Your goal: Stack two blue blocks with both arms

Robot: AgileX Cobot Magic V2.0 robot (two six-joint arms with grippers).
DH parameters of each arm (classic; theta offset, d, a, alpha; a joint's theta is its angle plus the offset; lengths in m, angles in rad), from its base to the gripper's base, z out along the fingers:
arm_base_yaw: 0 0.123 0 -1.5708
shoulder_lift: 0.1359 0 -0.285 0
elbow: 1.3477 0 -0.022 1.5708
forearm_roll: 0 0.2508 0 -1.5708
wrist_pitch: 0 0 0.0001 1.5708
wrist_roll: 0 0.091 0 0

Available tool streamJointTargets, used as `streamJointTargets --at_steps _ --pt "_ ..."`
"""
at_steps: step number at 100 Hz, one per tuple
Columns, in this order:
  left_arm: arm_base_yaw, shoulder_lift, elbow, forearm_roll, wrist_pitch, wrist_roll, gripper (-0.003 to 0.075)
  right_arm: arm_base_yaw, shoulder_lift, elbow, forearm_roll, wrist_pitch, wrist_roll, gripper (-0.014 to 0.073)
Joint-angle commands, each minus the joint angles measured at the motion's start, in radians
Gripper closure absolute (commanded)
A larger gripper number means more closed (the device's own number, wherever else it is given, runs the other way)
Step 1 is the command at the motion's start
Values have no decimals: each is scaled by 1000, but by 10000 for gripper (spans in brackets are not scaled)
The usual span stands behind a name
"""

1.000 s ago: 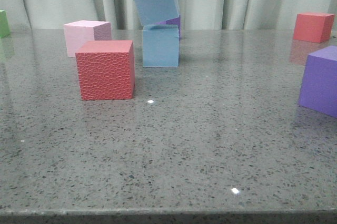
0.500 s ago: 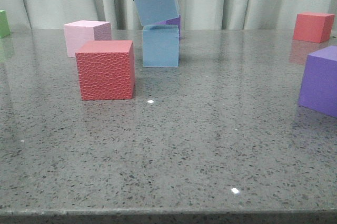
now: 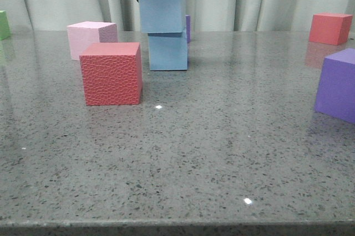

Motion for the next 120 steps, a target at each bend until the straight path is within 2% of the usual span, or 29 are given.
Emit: streamJointTargets --at_steps 1,20,40,52,66,73,90,106,120 --pt "-8 -59 -33 -2 -42 9 192 0 -20 -22 -39 -44 -14 -1" --pt "-8 -59 -50 4 -40 9 193 0 -20 -22 -39 -44 -14 -1" --pt "-16 -68 -139 6 -35 9 193 0 -30 -22 -39 -58 -14 -1" --pt "-59 -104 -156 135 -29 14 212 0 -58 -16 -45 -82 -14 -1" --pt "-162 -146 -156 421 49 14 280 0 -113 40 -84 -159 -14 -1" --pt "-205 -160 -156 498 74 15 321 0 -155 88 -95 -210 -14 -1" --pt "-240 -189 -156 496 80 49 412 0 -261 212 -95 -310 -12 -1" --pt "-262 -216 -136 485 107 114 483 0 -351 309 -98 -345 -6 -1" --pt "-294 -264 -90 498 79 144 609 0 -405 372 -100 -352 -5 -1"
